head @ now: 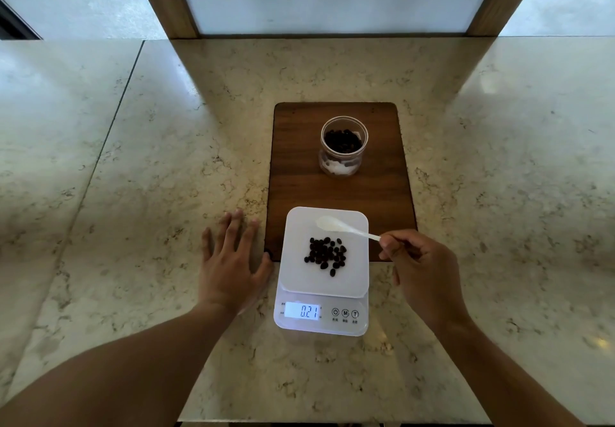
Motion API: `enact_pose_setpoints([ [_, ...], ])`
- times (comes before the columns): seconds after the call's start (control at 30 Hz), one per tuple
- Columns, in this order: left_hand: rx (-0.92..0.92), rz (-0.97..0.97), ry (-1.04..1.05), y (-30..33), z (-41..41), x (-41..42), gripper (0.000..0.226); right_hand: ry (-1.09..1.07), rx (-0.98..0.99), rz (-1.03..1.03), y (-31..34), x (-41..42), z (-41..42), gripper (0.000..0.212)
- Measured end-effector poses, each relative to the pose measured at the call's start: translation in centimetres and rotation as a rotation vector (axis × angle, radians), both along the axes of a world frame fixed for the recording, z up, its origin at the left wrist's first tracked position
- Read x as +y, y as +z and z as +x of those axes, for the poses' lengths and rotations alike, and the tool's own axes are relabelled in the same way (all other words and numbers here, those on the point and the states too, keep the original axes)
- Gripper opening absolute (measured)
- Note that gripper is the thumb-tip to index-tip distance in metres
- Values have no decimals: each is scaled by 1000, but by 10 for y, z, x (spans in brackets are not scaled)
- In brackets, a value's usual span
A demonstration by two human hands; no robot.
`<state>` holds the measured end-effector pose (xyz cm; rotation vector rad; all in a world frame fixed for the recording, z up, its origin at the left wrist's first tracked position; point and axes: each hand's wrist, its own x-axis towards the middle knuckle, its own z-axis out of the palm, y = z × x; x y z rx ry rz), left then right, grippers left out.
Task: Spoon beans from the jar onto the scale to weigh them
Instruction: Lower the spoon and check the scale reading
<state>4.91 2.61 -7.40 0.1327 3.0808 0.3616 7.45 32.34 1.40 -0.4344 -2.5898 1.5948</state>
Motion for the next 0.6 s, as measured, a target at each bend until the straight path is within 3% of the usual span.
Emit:
enact_pose_setpoints([
  [0.13,-16,-1,0,1,0,1,74,-75,-132,-207,-6,-1,3,17],
  [0.4,-23,1,-3,3,0,1,74,-231,-341,-339,-29,-8,20,15],
  [0.6,-17,1,-8,1,0,0,74,-328,-324,-167,-36,-12,34,10],
])
